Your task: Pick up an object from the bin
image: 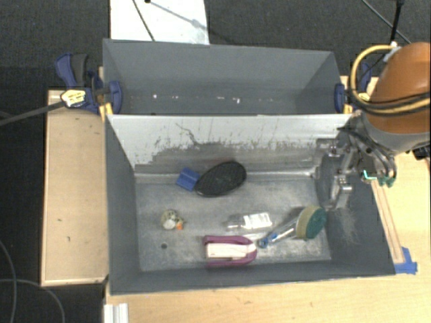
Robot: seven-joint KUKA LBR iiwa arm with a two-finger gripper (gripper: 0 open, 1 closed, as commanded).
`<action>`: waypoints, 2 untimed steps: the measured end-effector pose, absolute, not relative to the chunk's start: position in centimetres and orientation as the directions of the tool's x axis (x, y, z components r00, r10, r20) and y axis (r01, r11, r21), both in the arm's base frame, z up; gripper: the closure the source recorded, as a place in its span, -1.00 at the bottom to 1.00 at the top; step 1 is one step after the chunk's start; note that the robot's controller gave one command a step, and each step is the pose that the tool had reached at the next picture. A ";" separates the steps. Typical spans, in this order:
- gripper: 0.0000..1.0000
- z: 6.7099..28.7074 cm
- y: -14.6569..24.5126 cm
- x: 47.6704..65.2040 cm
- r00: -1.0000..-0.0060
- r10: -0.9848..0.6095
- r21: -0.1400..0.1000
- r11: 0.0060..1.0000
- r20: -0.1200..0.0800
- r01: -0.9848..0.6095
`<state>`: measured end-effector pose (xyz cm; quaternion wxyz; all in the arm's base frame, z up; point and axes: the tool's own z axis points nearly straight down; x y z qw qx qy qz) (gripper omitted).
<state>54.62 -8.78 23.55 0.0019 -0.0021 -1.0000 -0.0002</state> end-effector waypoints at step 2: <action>1.00 7.1 -12.5 52.8 -0.993 -0.121 -0.001 0.993 -0.003 -0.121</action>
Offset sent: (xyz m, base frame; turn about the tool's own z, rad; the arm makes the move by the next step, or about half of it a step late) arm -0.0190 -0.0375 -0.1655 -0.1226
